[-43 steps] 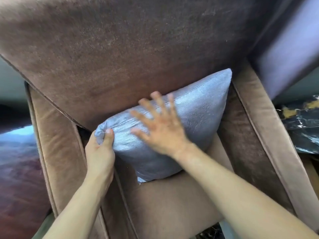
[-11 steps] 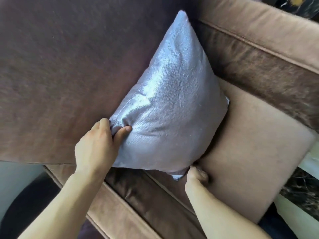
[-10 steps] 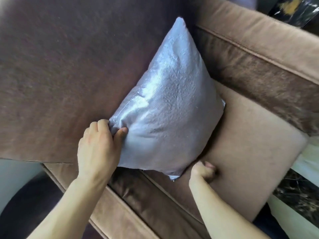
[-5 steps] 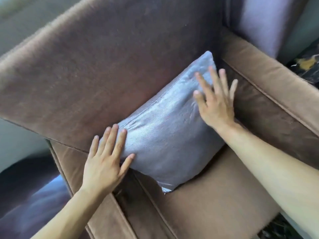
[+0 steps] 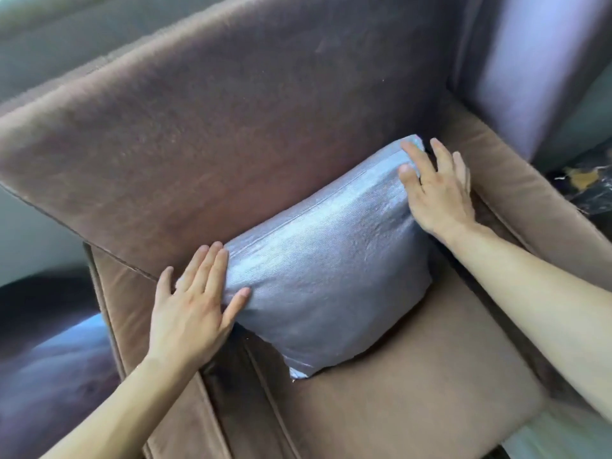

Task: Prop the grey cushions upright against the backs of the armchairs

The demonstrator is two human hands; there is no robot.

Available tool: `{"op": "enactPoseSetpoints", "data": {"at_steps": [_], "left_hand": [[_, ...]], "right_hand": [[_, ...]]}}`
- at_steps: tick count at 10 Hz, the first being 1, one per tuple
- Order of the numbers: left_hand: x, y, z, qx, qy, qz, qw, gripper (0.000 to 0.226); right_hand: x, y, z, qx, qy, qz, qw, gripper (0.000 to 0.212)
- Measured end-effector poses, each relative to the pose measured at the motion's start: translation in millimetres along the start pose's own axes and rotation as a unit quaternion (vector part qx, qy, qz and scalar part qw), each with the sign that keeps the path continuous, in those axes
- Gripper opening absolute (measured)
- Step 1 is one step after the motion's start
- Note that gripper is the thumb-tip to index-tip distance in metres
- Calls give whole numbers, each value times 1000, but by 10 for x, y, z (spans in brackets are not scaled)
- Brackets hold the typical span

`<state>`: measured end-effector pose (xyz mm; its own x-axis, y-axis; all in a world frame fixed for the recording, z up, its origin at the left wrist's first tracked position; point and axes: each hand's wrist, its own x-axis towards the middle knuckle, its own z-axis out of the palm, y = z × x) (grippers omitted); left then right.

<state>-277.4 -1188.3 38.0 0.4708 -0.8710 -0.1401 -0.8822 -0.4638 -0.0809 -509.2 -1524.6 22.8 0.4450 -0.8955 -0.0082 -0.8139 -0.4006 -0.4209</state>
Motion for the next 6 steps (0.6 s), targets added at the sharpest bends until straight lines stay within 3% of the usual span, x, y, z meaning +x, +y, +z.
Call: {"op": "enactPoseSetpoints", "data": {"at_steps": [1, 2, 3, 4, 6], "left_hand": [[-70, -35, -70, -55, 21, -52, 997, 71], [-88, -61, -62, -89, 17, -110, 990, 68], [-321, -215, -116, -124, -33, -170, 977, 69], [-577, -323, -178, -129, -66, -180, 973, 72], [-1022, -1015, -516, -253, -164, -169, 938, 73]], "right_hand": [[-170, -112, 18, 99, -28, 18, 994, 53], [-352, -269, 71, 124, 0, 60, 990, 54], [-758, -660, 88, 134, -20, 141, 981, 59], [-1162, -991, 128, 52, -45, 133, 989, 65], [-1901, -1779, 23, -83, -164, 129, 974, 68]]}}
